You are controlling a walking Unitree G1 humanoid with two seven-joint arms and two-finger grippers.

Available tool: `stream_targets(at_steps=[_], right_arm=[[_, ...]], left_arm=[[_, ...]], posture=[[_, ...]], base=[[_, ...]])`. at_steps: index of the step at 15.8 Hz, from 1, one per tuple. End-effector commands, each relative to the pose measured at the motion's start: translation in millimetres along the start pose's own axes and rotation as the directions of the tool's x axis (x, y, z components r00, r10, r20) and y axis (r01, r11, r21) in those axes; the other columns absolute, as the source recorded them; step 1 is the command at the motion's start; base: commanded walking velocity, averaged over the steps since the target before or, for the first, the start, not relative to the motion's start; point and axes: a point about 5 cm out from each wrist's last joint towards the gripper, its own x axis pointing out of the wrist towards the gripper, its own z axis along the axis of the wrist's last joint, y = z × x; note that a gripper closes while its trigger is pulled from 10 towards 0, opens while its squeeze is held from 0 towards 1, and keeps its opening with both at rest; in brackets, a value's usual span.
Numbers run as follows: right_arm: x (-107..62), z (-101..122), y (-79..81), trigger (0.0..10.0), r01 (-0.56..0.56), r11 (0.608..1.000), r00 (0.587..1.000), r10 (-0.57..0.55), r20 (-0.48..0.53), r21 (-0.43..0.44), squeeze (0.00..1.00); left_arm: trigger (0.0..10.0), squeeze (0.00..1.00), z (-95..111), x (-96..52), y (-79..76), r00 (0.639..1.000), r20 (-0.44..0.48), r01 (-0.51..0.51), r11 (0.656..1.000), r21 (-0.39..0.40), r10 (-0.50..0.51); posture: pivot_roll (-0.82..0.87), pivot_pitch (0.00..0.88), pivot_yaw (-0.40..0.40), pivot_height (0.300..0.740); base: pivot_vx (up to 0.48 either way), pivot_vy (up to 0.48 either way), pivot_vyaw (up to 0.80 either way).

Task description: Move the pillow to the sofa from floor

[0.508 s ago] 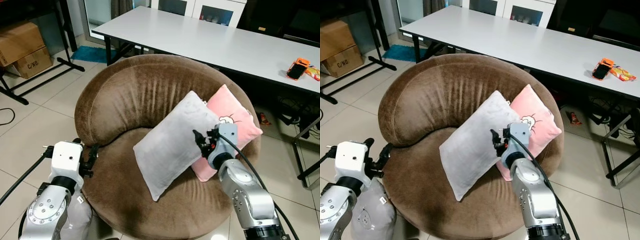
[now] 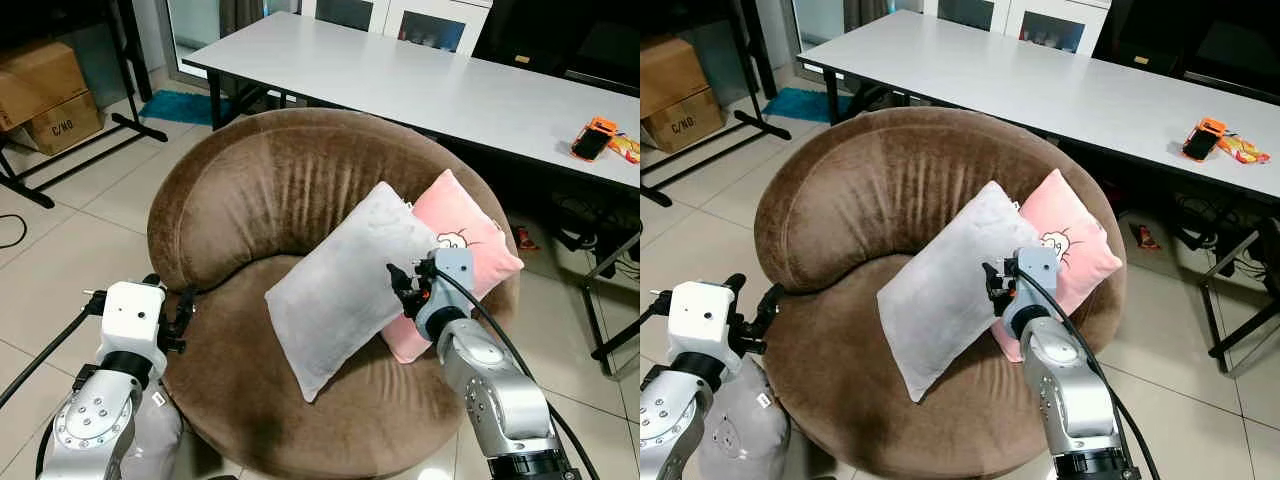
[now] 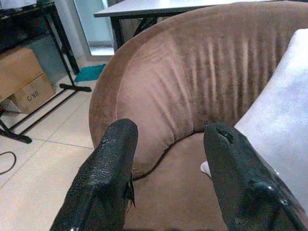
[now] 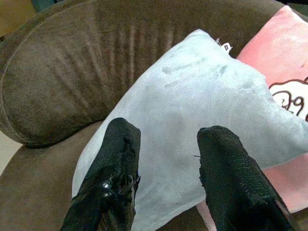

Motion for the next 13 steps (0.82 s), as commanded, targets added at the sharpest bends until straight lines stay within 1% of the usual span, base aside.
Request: stream_targets(at_steps=[1,7,10,11,13], right_arm=[[-1.7,6.1,-3.0,10.0,0.021,1.0,1.0,-0.021,0.018,-0.013,0.0],[-2.1,7.0,-4.0,10.0,0.035,0.999,0.999,-0.035,0.021,-0.008,0.0],[-1.0,8.3,-2.1,10.0,0.03,0.998,0.999,-0.028,0.032,-0.062,0.0],[0.0,7.5,-1.6,10.0,0.0,0.998,1.0,0.002,0.022,-0.065,0.0],[-0.1,10.0,-3.0,10.0,-0.027,0.999,0.999,0.028,0.034,-0.036,0.0]], left_arm=[[10.0,0.0,1.5,-0.1,-4.8,1.0,0.001,0.016,1.0,0.0,-0.016],[10.0,0.0,3.0,2.0,-4.9,1.0,0.006,0.023,1.0,0.011,-0.023],[10.0,0.0,3.8,2.4,-3.7,1.0,0.009,0.015,1.0,0.015,-0.015],[10.0,0.0,4.4,2.6,-3.2,1.0,0.012,0.007,1.0,0.016,-0.007],[10.0,0.0,4.7,3.2,-2.2,1.0,0.012,0.0,1.0,0.011,0.0]], posture=[[0.03,0.0,-0.103,0.74],[0.03,0.0,-0.097,0.74],[0.03,0.0,-0.095,0.74],[0.03,0.0,-0.097,0.74],[0.04,0.0,-0.102,0.74]], base=[[-0.266,0.0,0.0],[-0.268,0.0,0.0],[0.0,0.0,0.0],[0.0,0.0,0.0],[0.0,0.0,0.0]])
